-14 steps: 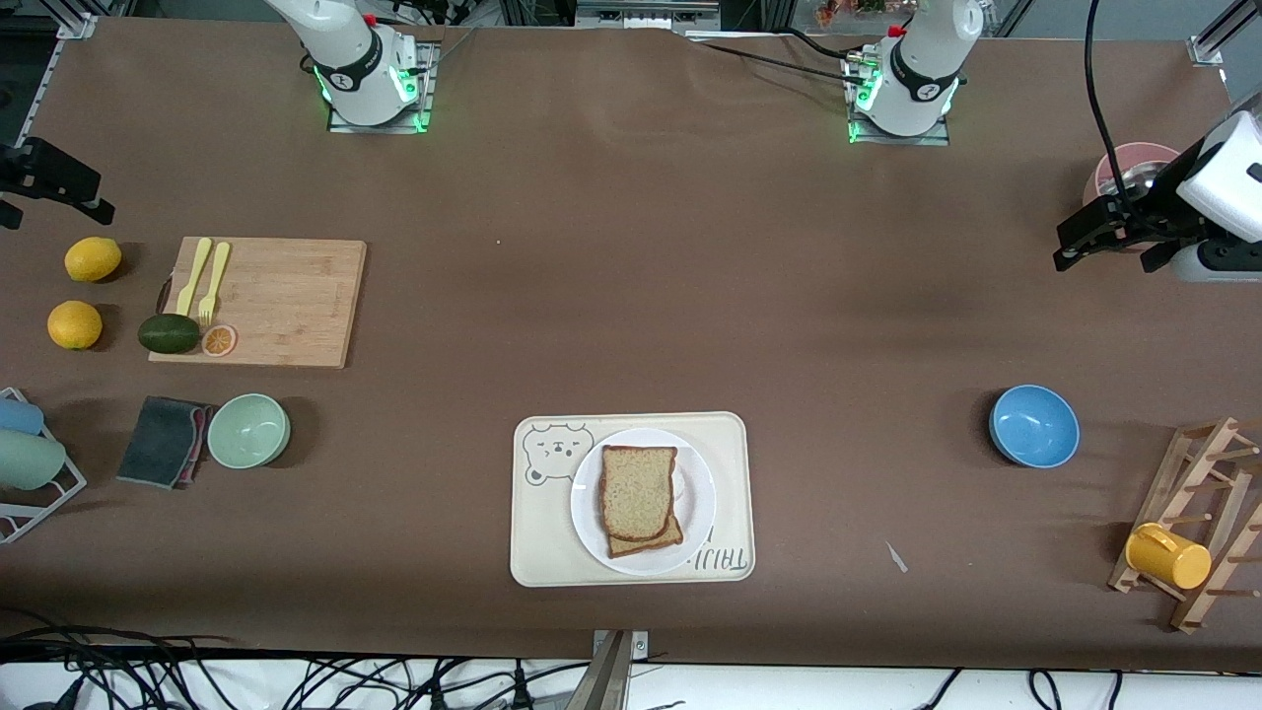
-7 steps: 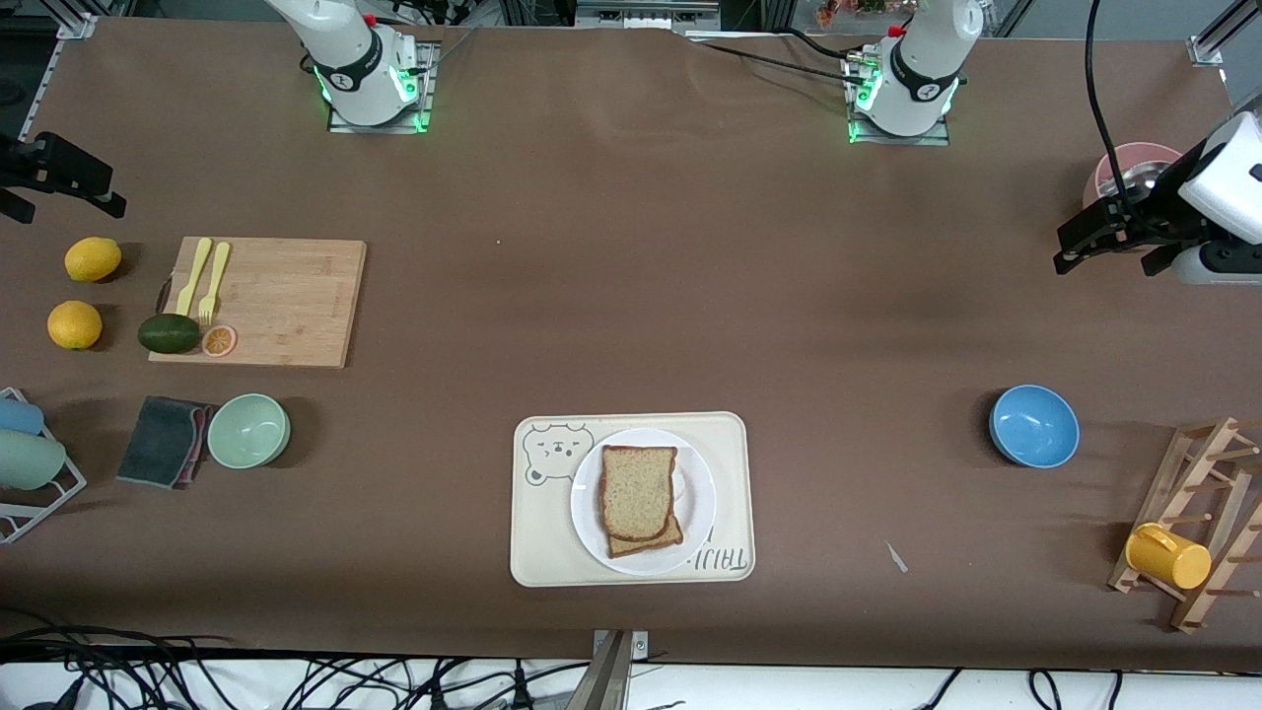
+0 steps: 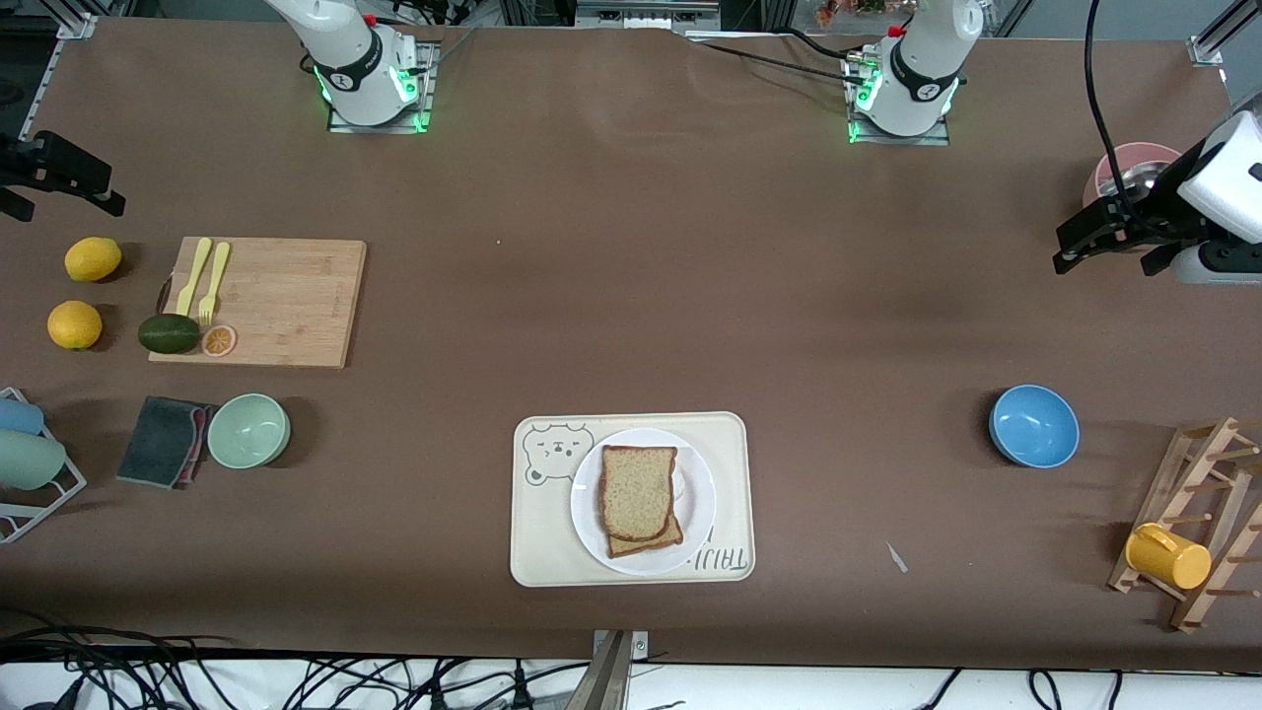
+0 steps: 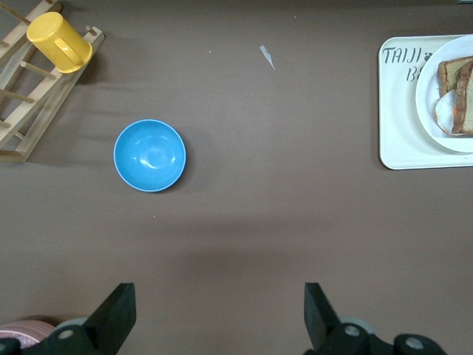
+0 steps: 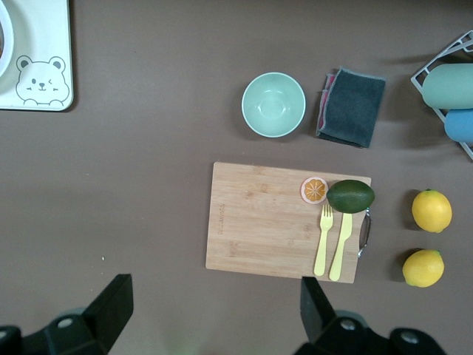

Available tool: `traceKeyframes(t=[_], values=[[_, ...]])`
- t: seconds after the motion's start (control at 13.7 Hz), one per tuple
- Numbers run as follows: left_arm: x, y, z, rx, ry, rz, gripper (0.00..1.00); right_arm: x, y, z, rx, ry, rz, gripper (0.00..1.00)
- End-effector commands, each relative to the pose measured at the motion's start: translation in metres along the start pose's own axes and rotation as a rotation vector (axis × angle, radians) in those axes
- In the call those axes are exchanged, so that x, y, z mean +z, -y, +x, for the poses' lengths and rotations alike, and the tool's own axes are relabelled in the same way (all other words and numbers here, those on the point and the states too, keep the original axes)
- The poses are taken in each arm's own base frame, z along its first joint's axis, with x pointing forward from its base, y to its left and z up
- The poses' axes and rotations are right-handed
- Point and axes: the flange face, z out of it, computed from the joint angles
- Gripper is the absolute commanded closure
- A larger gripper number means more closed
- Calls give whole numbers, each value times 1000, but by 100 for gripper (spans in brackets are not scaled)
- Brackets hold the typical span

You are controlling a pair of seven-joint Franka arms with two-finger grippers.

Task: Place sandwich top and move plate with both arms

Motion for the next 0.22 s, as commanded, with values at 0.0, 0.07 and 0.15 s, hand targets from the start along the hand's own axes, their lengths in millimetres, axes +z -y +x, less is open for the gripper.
traceKeyframes(t=[0.0,0.07,0.15], values=[[-5,-3,4,17,-4,15,0,-4,-2,-2,-10,-5,4,0],[-5,-3,4,16,-4,15,0,-4,-2,-2,-10,-4,2,0],[-5,-3,4,16,-4,15,0,-4,-2,-2,-10,-5,4,0]])
